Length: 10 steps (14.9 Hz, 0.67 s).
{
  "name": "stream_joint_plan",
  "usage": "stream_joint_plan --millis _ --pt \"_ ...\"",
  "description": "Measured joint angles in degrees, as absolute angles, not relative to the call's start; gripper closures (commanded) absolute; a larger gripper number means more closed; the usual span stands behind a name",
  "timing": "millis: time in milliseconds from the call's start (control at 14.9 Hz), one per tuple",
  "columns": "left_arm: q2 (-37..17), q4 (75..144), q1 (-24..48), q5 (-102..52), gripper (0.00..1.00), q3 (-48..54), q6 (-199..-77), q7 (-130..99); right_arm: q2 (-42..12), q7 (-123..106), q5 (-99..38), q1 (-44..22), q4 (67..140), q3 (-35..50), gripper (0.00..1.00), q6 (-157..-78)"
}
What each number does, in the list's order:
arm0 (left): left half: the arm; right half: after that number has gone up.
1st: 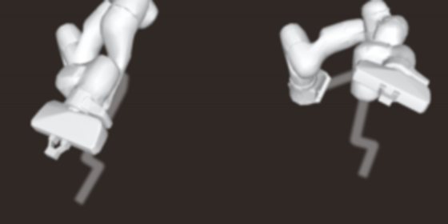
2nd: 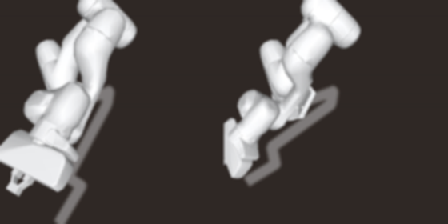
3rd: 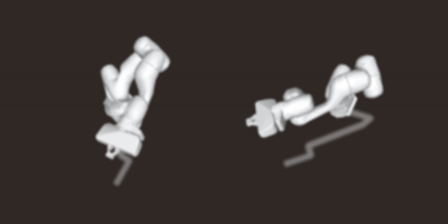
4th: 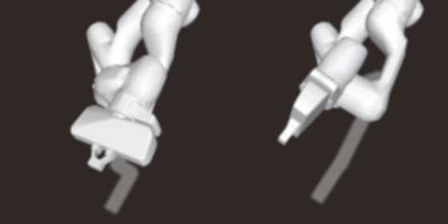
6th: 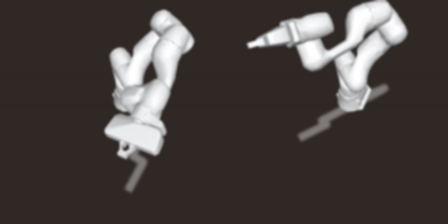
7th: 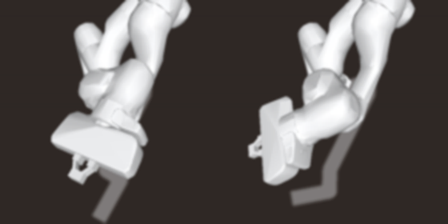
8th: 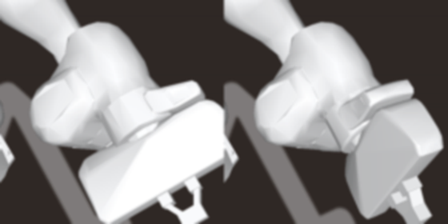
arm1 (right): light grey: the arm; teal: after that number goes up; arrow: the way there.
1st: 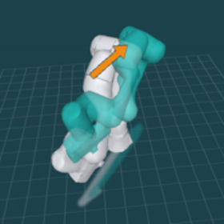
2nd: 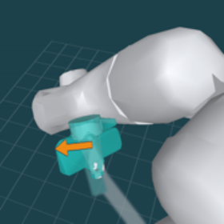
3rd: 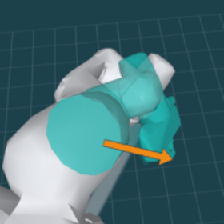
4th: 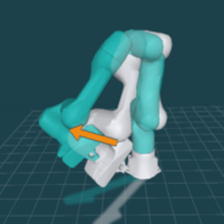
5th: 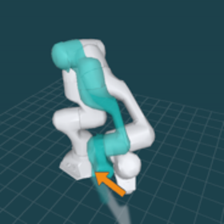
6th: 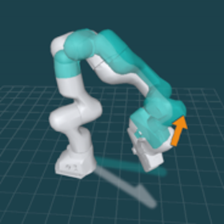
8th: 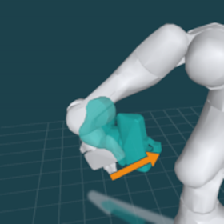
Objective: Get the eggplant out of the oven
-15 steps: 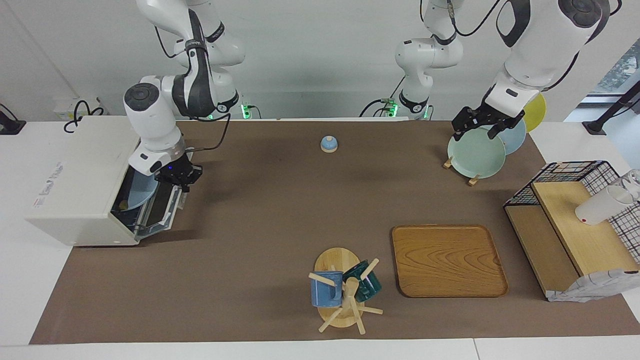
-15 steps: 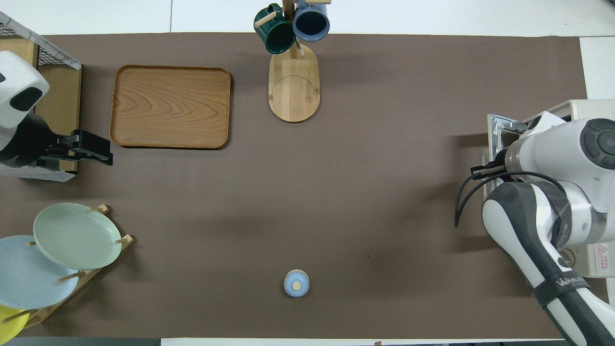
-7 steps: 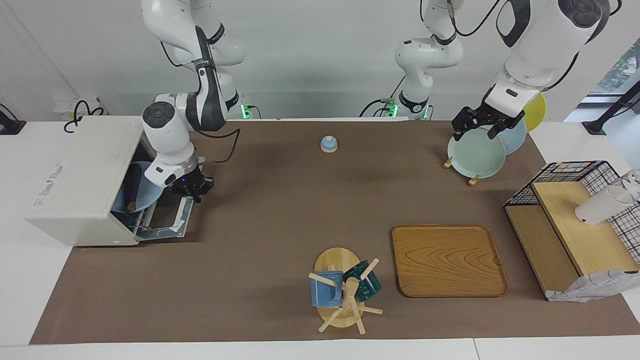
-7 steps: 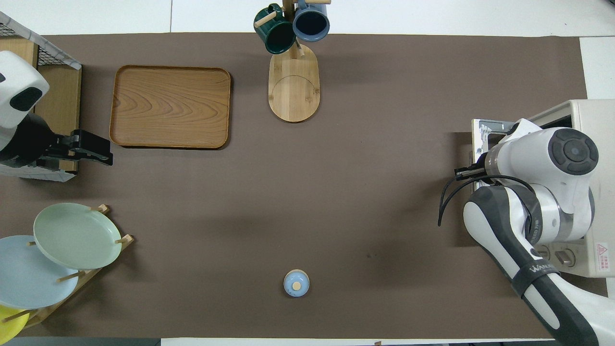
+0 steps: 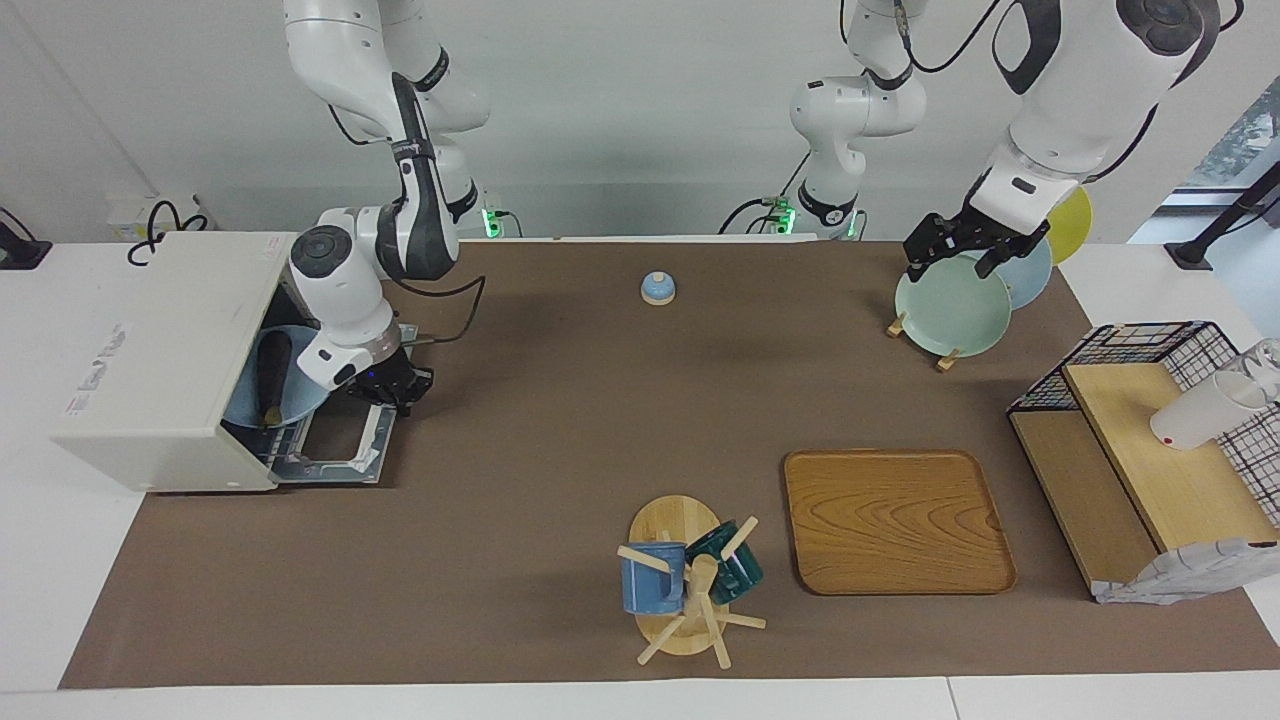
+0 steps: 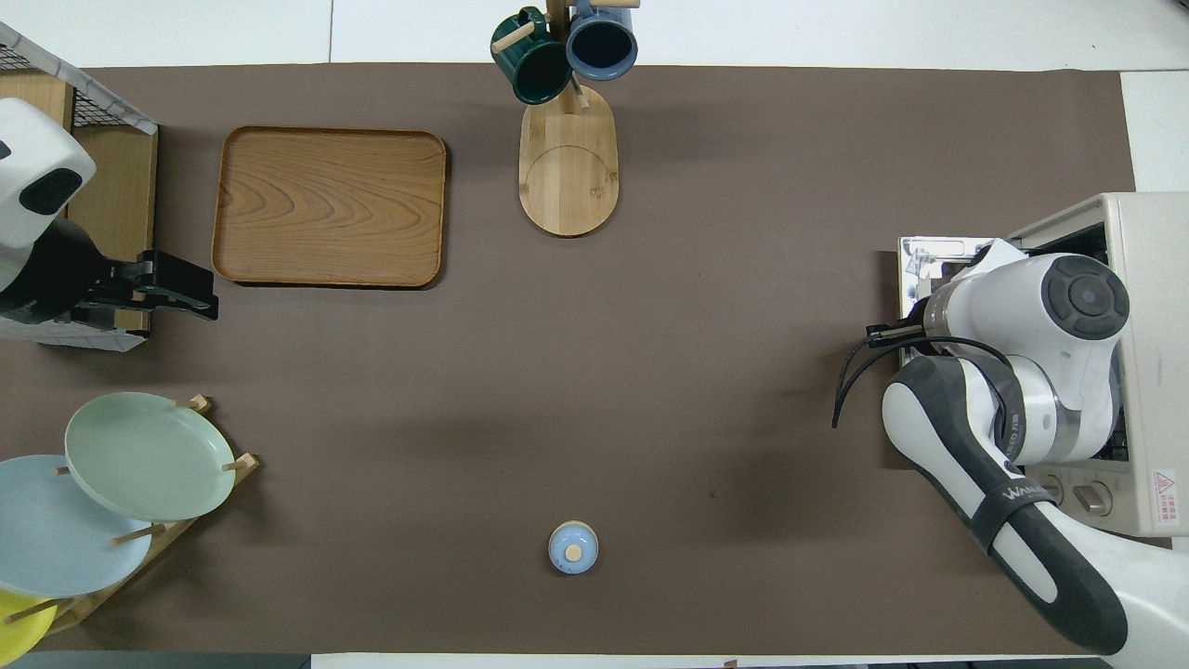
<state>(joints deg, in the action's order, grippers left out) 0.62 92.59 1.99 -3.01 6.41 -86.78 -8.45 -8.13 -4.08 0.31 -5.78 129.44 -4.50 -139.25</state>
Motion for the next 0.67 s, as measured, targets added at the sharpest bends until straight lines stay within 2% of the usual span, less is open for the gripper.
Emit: stream_joint_plan --millis 468,535,602,669 --pt "0.62 92.59 1.99 -3.01 0.00 6.41 -86.78 -8.45 -8.75 0.96 0.29 -8.80 127.61 -4.97 1.00 -139.26" --pt "0.62 92.59 1.99 -3.01 0.00 6.41 -86.78 -8.45 -8.71 1.92 0.29 -9.79 126.54 -4.97 0.97 -137.55" --pt "0.62 92.59 1.99 -3.01 0.00 6.41 -86.78 -8.45 -8.61 2.67 0.29 -10.62 124.74 -4.98 0.77 -134.28" --pt "0.62 92.59 1.99 -3.01 0.00 6.41 -86.78 -8.45 -8.36 3.10 0.29 -11.08 122.35 -4.98 0.65 -129.88"
